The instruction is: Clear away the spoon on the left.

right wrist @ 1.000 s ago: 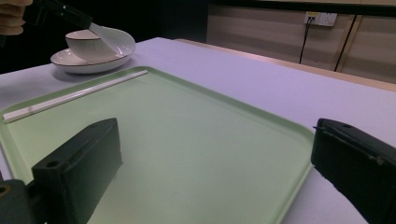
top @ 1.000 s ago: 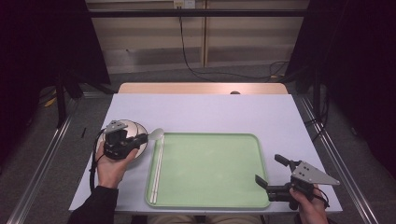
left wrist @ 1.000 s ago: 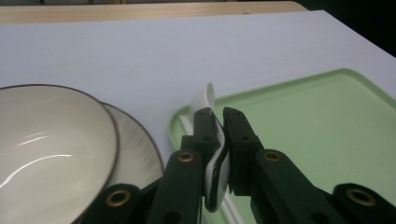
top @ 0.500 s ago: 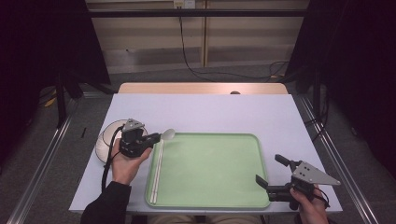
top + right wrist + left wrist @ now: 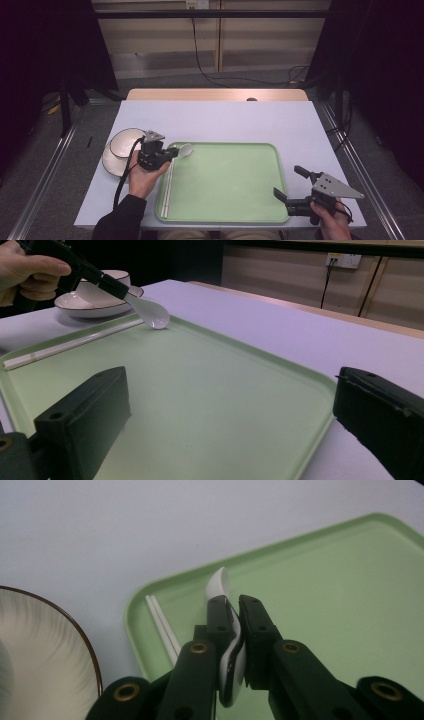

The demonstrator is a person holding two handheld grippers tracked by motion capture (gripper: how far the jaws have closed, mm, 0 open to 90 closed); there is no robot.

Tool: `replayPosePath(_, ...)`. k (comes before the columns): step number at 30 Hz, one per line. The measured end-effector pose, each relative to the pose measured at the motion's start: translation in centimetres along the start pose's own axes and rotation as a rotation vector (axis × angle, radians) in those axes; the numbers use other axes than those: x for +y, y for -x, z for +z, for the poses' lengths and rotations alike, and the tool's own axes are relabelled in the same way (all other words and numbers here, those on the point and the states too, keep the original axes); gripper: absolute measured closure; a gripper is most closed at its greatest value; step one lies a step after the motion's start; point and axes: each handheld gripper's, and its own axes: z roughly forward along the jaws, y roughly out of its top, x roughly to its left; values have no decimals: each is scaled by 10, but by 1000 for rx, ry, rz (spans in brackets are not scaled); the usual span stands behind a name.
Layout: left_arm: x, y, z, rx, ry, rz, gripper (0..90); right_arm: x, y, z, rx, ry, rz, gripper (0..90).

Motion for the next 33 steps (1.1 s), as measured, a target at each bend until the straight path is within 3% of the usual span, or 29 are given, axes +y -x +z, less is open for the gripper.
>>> replayPosePath(3,-1,0,0,3,-4,-1,845,0,0,0,2,0,1,13)
replayPosePath(5,-4,2,0,9,-23,18,845,0,0,-1,3,-1,-2,13)
replayPosePath(7,-9,4,2,12,-33,0,844,0,0,-1,7,1,-3,13)
replayPosePath(9,-13,6,4,45,-60,25,842,0,0,-1,7,-2,2,13)
replayPosePath(17,-22,6,10,12,-76,-16,838,0,0,1,10,-8,-4,13)
replayPosePath(22,-26,10,18,17,-126,1,833,-1,0,0,6,-10,-3,13)
replayPosePath(28,-30,9,24,12,-145,-14,823,0,0,0,9,-8,-4,13)
replayPosePath(30,-32,10,26,34,-158,-6,824,0,0,0,13,-10,-2,13)
replayPosePath(33,-32,10,27,21,-161,-14,813,0,0,0,12,-10,-2,13)
